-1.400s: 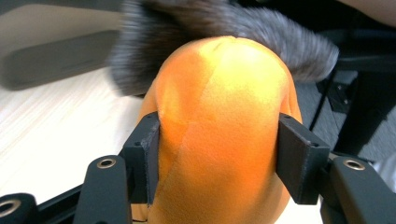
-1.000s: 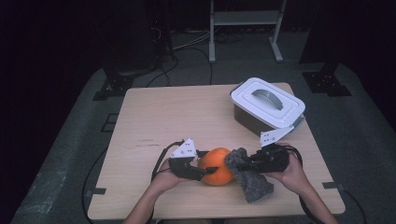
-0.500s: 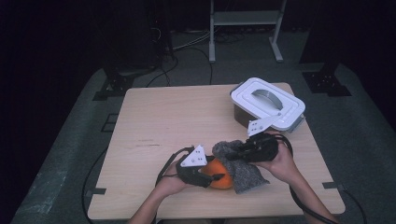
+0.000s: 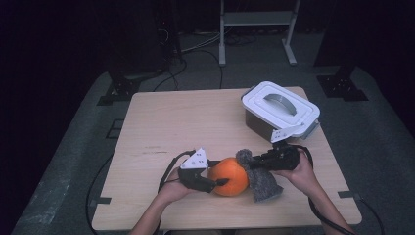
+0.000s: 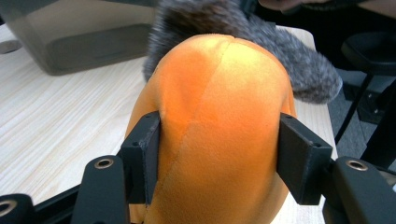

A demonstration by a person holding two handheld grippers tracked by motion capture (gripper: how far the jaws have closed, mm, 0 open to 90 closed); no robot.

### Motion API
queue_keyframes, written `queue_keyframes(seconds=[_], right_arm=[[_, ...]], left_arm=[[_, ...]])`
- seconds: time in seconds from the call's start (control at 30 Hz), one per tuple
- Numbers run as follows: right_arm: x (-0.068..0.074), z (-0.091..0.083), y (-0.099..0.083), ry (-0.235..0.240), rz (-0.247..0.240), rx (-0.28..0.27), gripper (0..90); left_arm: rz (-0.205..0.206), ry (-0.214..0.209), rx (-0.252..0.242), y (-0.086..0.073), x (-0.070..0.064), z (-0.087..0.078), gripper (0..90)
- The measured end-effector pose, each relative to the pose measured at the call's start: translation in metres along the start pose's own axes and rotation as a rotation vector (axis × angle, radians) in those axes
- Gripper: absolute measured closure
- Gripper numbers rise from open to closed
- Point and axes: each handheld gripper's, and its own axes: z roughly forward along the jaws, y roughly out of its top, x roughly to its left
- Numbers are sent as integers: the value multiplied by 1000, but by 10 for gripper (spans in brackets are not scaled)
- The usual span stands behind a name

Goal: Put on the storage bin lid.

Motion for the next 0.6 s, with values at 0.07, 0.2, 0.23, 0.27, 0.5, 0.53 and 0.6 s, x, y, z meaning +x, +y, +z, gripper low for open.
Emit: queue_keyframes(seconds=[0.07, 0.2, 0.23, 0.27, 0.5, 0.53, 0.6], right_arm=[[-1, 0, -7, 6, 11, 2, 765], [-1, -1, -14, 9, 19, 6, 766], [-1, -2, -14, 8, 16, 3, 765], [0, -3, -13, 10, 14, -1, 766], [12, 0, -8, 19, -25, 0, 765], [15, 0, -1, 19, -40, -6, 765], [16, -1, 2, 20, -45, -11, 765]], left_arm=[[-10, 0, -3, -1, 3, -1, 385], [-16, 4, -8, -1, 2, 0, 385], [-20, 7, -7, -1, 3, 0, 384], [-23, 9, -7, -1, 3, -1, 384], [-55, 11, -20, -3, 6, 0, 384], [-44, 10, -14, -2, 5, 0, 385], [-35, 6, -14, -2, 2, 1, 385]])
